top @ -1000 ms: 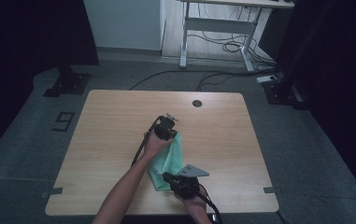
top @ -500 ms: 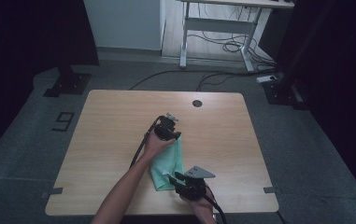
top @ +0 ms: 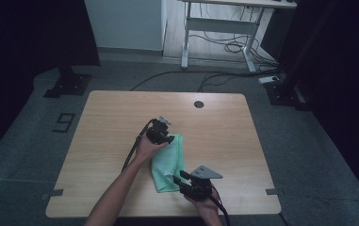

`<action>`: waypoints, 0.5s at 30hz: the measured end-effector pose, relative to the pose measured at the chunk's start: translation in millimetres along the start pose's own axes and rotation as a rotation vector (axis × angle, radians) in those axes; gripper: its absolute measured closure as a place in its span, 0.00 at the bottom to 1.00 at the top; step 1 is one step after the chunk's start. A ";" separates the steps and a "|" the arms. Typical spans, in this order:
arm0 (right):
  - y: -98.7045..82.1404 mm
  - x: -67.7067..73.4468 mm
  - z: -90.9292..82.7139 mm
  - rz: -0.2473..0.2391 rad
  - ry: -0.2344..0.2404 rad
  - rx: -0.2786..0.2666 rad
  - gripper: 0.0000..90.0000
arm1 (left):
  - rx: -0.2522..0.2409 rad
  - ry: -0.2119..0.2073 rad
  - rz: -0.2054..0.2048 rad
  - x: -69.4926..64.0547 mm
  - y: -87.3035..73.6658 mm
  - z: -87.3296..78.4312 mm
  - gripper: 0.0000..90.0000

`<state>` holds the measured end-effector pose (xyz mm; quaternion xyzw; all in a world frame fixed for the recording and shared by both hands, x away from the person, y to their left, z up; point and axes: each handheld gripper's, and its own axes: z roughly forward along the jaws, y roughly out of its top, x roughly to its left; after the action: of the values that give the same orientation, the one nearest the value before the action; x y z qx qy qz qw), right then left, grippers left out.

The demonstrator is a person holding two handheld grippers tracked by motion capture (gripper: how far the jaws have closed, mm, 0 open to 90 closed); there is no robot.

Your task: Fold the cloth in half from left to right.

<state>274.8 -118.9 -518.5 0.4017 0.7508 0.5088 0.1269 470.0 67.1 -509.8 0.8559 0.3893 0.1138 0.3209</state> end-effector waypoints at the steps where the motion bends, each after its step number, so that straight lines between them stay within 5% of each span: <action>1: 1.4 1.9 1.6 -0.006 0.004 0.003 0.67 | 0.006 -0.004 -0.002 0.5 -1.5 1.3 0.67; 5: 1.0 7.7 9.0 -0.036 -0.017 0.042 0.74 | 0.029 0.000 -0.010 1.4 -7.2 9.4 0.67; 9: -4.7 -0.9 13.7 -0.014 -0.026 0.082 0.93 | 0.034 0.004 -0.010 2.0 -10.7 15.2 0.67; 15: -9.9 -8.2 6.4 -0.003 -0.041 0.078 0.96 | 0.027 0.021 0.000 0.0 -11.2 17.9 0.68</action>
<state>279.3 -122.2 -531.8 0.4156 0.7677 0.4707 0.1273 471.3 64.4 -530.7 0.8588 0.3943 0.1177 0.3052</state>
